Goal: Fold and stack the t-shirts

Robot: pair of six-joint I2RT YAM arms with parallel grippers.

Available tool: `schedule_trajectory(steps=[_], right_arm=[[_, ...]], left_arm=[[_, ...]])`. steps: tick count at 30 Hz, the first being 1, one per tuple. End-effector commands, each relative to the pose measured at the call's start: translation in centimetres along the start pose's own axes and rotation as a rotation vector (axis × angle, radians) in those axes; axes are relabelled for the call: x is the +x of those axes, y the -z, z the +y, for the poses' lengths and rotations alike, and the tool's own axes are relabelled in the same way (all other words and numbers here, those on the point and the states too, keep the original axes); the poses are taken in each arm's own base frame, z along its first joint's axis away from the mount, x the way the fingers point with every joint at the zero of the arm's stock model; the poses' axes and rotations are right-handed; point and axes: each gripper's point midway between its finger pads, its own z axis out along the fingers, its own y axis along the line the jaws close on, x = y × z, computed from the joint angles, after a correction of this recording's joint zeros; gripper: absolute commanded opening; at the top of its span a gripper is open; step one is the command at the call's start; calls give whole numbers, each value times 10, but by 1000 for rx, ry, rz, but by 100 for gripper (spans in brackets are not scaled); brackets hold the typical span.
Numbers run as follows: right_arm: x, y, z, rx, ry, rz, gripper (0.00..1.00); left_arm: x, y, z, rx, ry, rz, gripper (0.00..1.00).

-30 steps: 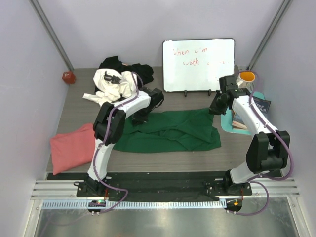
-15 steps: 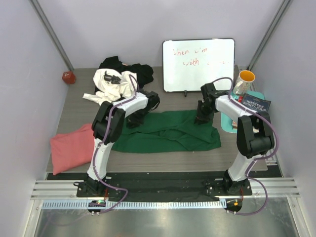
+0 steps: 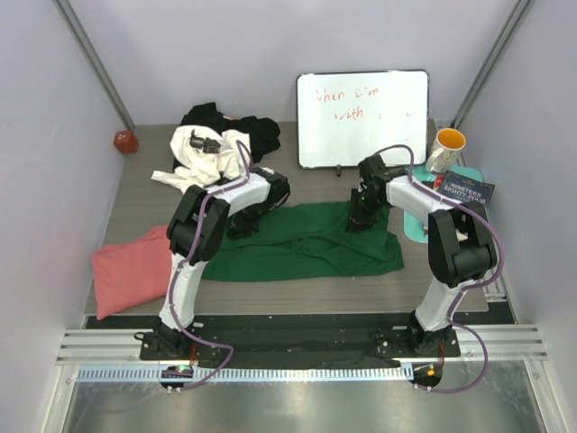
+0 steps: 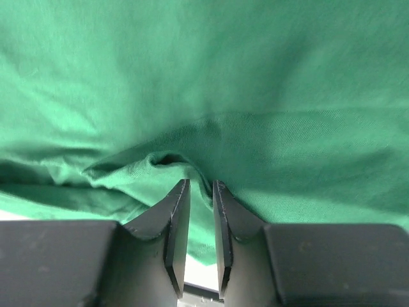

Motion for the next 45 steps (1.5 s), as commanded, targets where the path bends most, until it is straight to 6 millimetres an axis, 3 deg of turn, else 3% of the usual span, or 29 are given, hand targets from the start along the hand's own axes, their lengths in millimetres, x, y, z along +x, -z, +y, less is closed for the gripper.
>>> schedule_trajectory(steps=[1,15,22,26,31,35,40,42,43,45], right_arm=[[14,21,11,-51,38,30,25],[58,44,22,-144,38,124,25],[82,56,19,-119,49,165,33],[73,80,23,-113,64,106,34],[29,117,42,-131,101,-76,35],[-3,102,33,-48,103,-172,35],[-43,48,7,138,55,-223,24],[-51,32,5,164,51,-204,20],[-49,14,-1,192,40,-164,18],[-52,3,-6,222,20,-162,13]], left_arm=[[-5,1,0,25,36,-19,17],[-6,-3,1,25,34,-18,17],[-5,-2,2,31,41,-24,17],[-5,-1,2,37,41,-26,17],[-6,0,2,41,44,-32,17],[-10,3,4,39,52,-44,17],[-19,6,19,36,99,-44,18],[-21,9,24,41,116,-52,18],[-22,11,26,47,126,-59,18],[-27,21,33,59,149,-90,18]])
